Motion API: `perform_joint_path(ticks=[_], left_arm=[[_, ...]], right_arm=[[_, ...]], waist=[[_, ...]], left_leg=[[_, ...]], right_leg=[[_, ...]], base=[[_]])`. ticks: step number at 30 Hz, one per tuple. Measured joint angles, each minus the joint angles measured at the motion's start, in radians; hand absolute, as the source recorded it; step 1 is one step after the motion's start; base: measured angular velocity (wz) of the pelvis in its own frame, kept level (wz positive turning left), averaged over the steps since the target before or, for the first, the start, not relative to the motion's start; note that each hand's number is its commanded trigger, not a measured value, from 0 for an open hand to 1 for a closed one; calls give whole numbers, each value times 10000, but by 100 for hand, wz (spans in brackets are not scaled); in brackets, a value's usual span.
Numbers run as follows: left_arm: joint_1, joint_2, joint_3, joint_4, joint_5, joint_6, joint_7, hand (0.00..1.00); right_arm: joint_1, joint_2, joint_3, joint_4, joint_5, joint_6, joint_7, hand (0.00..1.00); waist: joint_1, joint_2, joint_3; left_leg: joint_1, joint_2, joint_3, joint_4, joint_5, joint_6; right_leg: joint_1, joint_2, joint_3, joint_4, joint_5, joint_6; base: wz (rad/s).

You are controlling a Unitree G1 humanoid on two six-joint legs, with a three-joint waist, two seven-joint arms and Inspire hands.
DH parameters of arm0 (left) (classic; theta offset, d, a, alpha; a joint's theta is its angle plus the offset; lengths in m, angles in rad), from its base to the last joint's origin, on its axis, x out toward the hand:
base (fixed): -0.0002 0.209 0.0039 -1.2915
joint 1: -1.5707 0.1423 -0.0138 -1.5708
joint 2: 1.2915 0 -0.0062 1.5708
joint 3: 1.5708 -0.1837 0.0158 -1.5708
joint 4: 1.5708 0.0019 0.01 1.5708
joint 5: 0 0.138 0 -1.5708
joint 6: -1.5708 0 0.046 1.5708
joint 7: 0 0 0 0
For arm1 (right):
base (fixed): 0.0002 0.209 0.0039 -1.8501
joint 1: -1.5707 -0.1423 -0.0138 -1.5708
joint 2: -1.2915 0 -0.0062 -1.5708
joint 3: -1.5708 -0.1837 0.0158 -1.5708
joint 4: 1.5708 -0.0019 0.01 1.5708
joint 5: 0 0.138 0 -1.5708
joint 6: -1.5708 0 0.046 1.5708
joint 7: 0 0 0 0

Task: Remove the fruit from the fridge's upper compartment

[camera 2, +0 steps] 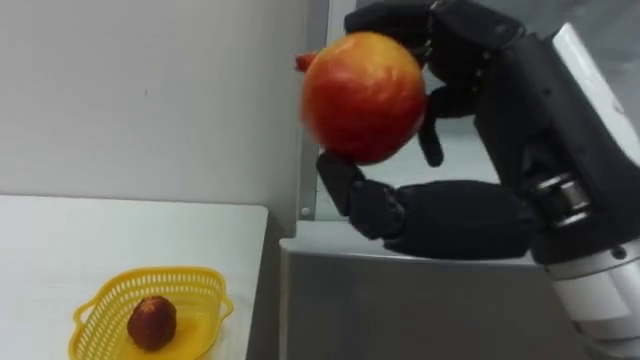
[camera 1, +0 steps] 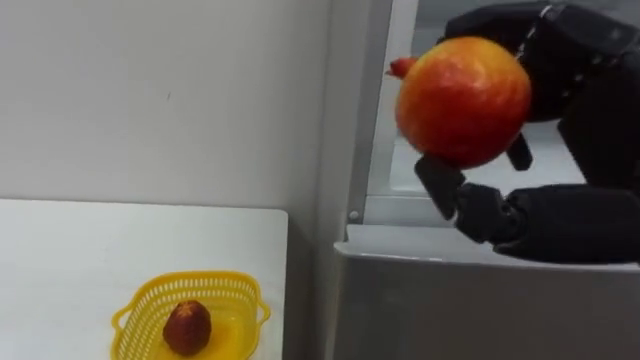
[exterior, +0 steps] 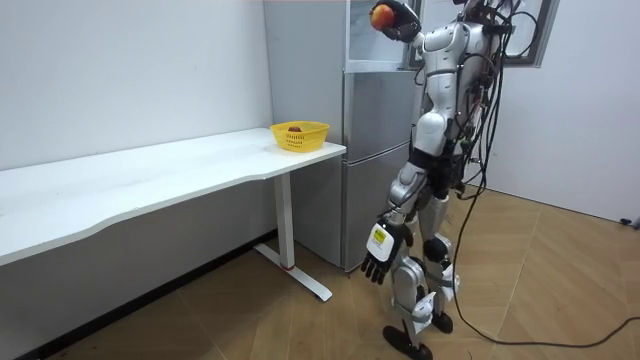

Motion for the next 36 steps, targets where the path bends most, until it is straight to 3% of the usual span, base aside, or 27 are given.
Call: perform_joint_path(ticks=[4, 7, 11, 15, 18, 23, 24, 26, 28, 36], left_arm=[[-417, -1, -197, 75, 0, -6, -150, 0], [-477, 16, -363, 116, -9, -3, -211, 0], [-576, 29, -573, 184, -8, -2, -396, 0], [-672, 31, -787, 182, -11, 5, -585, 0], [-692, 49, -745, 173, -3, 13, -758, 0], [-764, 93, -738, 177, -9, 11, -830, 0], [-782, 110, -750, 181, -13, 11, -831, 0], [-806, 220, -756, 338, -15, -18, -833, 0], [-833, 273, -755, 404, -17, -17, -840, 0], [-963, 593, -726, 443, 48, 39, -878, 0]], right_arm=[[269, 363, 800, 0, -905, 129, 960, 100], [268, 611, 1001, -13, -1121, 171, 1367, 100], [259, 666, 1339, -22, -1529, 219, 1722, 100], [219, 796, 1628, -161, -2241, 298, 1930, 100], [214, 969, 1791, -166, -2930, 341, 2066, 100], [209, 1054, 2888, -146, -4235, 541, 2443, 100], [205, 1066, 2937, -131, -4254, 543, 2504, 100], [-43, 1099, 3102, 96, -4232, 545, 2559, 100], [-230, 1211, 3113, 350, -4224, 545, 2561, 100], [-430, 1232, 3405, 1918, -4000, 611, 2373, 100]], waist=[[380, -92, -38], [560, -194, -20], [755, -329, 68], [848, -397, 79], [1109, -469, 54], [1614, -820, 72], [1674, -886, 74], [1814, -1102, 167], [1860, -1184, 212], [2353, -1276, 237]], left_leg=[[-109, 1, 8, 29, 4, -2], [-135, -2, -86, 74, 4, -2], [-258, -3, -213, 175, 0, -3], [-558, -13, -348, 259, -19, -23], [-660, -30, -380, 294, -19, -29], [-668, -78, -506, 310, -8, -30], [-669, -82, -506, 319, -8, -30], [-662, -87, -520, 412, -10, -29], [-680, -113, -654, 508, -18, -22], [-799, -218, -1076, 523, -64, 10]], right_leg=[[-125, -4, -8, 59, 4, -7], [-126, 11, -18, 135, 4, -5], [-136, -7, -181, 136, 5, -5], [-280, -28, -334, 148, 4, -4], [-335, -22, -322, 121, -8, -19], [-253, -61, -477, 74, -22, -14], [-233, -72, -534, 69, -25, -9], [-96, -85, -652, 0, -27, -6], [-36, -93, -774, -17, -26, -5], [36, -125, -1204, -22, -63, 62]], base=[[1], [9], [10], [17], [6], [8], [21], [19], [22], [17]])
